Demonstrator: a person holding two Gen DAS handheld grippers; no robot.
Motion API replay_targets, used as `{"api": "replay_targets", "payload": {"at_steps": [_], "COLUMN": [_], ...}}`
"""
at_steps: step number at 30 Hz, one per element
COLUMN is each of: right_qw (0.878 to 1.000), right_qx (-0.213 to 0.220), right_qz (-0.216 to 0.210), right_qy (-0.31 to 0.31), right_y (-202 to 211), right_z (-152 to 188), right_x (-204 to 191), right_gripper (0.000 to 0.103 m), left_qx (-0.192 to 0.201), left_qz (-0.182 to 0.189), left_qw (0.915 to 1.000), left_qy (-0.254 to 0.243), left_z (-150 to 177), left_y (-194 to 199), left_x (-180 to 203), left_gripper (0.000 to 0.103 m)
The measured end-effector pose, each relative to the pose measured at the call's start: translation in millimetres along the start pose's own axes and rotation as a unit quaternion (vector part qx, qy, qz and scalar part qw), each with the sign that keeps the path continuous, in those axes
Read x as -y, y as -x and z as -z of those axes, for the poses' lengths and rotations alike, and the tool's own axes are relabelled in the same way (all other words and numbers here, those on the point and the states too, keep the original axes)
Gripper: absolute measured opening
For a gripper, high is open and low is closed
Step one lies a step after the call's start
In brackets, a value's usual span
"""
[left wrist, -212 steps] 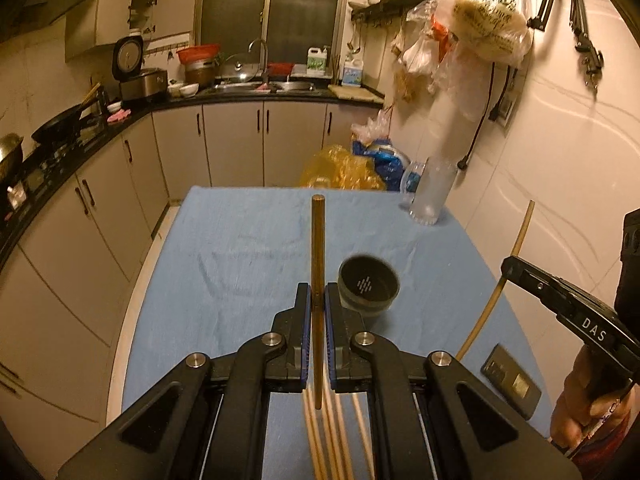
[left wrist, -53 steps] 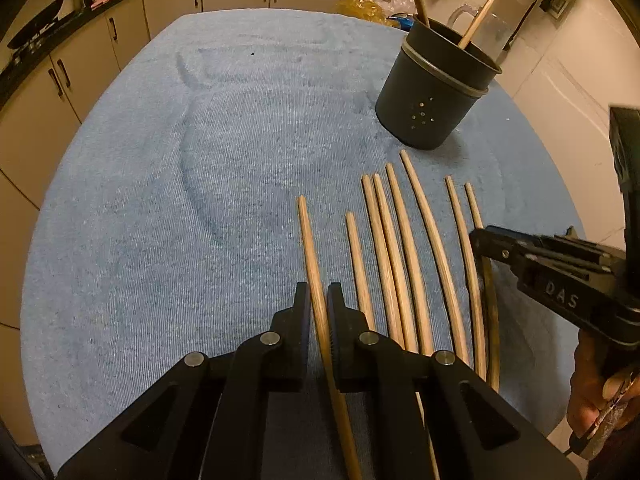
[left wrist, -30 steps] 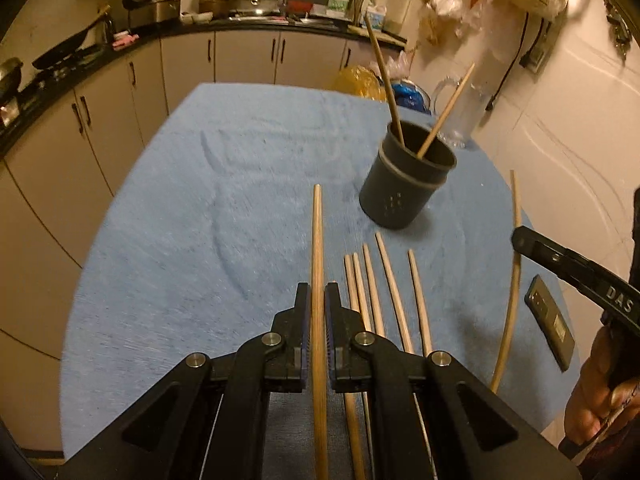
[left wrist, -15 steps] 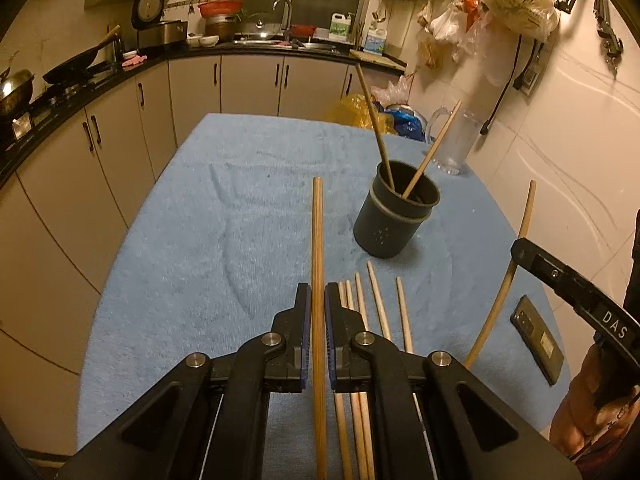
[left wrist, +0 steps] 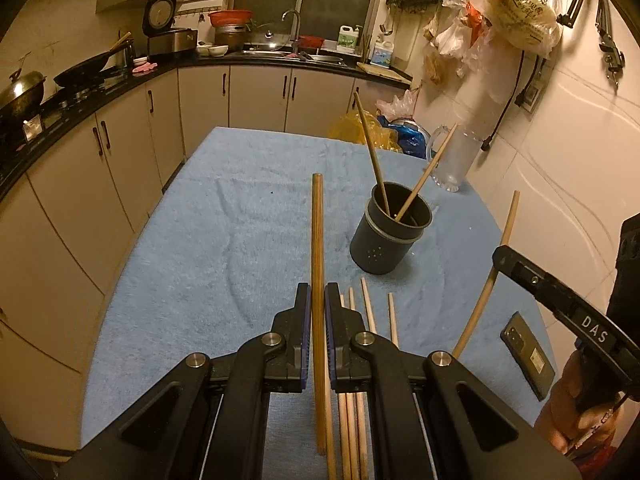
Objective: Organize utensils
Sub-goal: 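Lift both held chopsticks and carry them above the utensil holder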
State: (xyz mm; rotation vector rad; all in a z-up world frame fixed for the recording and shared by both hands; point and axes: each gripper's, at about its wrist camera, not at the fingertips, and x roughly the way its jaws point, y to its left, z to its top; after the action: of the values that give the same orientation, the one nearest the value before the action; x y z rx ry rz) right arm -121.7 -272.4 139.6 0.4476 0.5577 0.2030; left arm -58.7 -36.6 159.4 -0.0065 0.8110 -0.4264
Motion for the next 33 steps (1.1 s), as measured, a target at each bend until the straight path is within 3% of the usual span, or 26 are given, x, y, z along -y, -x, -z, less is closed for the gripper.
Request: {"api": "replay_targets", "payload": {"at_steps": [33], "right_qw": [1.0], "right_qx": [-0.007], "right_qz": [-0.01], "right_qy": [-0.01], "right_y": [-4.1], "right_z": [-7.4], "right_x": [2.4], "right_gripper": [0.007], "left_qx": [0.011], "left_qz": [0.007], "left_qw": [0.9997], "left_qy": [0.02], "left_z": [-5.2], "left_y": [11.3], "left_x": [-9.4], "left_gripper": [0.006]}}
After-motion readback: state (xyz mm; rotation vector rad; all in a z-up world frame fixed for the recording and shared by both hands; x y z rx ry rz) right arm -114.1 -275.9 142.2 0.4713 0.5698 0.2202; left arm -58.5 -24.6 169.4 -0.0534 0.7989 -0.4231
